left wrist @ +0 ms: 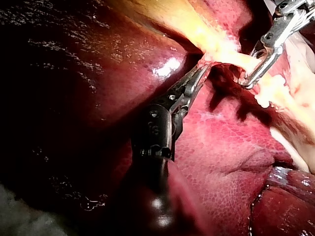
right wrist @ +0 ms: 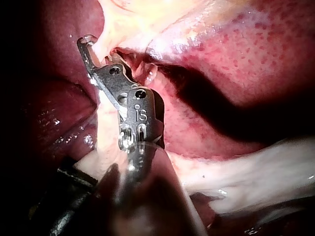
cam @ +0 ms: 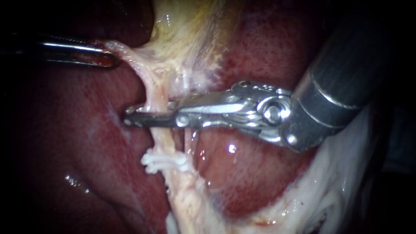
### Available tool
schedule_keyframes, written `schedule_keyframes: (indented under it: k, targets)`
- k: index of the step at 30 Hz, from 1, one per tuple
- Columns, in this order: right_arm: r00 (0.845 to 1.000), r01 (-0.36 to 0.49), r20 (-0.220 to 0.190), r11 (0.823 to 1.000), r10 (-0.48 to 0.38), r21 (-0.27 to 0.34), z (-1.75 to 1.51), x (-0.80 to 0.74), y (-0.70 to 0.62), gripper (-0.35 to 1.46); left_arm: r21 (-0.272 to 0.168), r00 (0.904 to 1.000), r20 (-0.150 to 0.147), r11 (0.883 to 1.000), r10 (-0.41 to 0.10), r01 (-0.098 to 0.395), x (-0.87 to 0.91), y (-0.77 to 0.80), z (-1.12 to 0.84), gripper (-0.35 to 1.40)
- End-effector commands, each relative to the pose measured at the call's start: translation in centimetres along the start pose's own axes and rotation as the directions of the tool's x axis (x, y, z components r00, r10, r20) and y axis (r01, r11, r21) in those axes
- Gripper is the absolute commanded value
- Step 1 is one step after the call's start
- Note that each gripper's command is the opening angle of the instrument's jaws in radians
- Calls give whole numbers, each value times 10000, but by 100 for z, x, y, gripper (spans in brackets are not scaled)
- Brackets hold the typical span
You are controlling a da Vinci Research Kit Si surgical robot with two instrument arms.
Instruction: Going back third clip left tube
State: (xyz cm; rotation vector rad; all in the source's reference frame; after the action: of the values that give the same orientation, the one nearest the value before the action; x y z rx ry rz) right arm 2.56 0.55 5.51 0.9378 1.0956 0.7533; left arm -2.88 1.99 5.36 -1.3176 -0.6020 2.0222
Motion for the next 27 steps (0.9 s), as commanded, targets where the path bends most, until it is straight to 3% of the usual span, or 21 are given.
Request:
schedule_keyframes:
  k: [1, 4, 7, 15, 21, 24, 27]
  targets:
    - [10000, -25, 30, 10000, 25, 47, 1, -1, 2, -24, -5, 10000, 0, 10000, 4, -4, 0, 0, 0, -35]
    - [9967, 798, 128, 9967, -801, 172, 7, -5, 9, 24, -6, 10000, 0, 10000, 5, -5, 0, 0, 0, -35]
    - [9959, 909, 28, 9958, -908, -98, 14, -14, 21, 44, -6, 10000, 0, 10000, 6, -6, 0, 0, 0, -35]
    - [9943, 1046, -130, 9931, -1054, -536, 11, -29, 54, 50, -5, 10000, 0, 10000, 11, -11, -1, 0, 0, -35]
    - [9873, 1576, -85, 9860, -1583, -544, -5, -34, 59, 50, -7, 10000, 1, 10000, 12, -12, -1, -1, 0, -35]
    - [9662, 2575, 27, 9653, -2576, -443, -20, -40, 51, 50, -14, 10000, 2, 10000, 15, -15, -2, -1, -1, -35]
    - [9221, 3868, 102, 9207, -3868, -522, -44, -47, 38, 50, -17, 10000, 3, 10000, 16, -16, -2, -1, -2, -35]
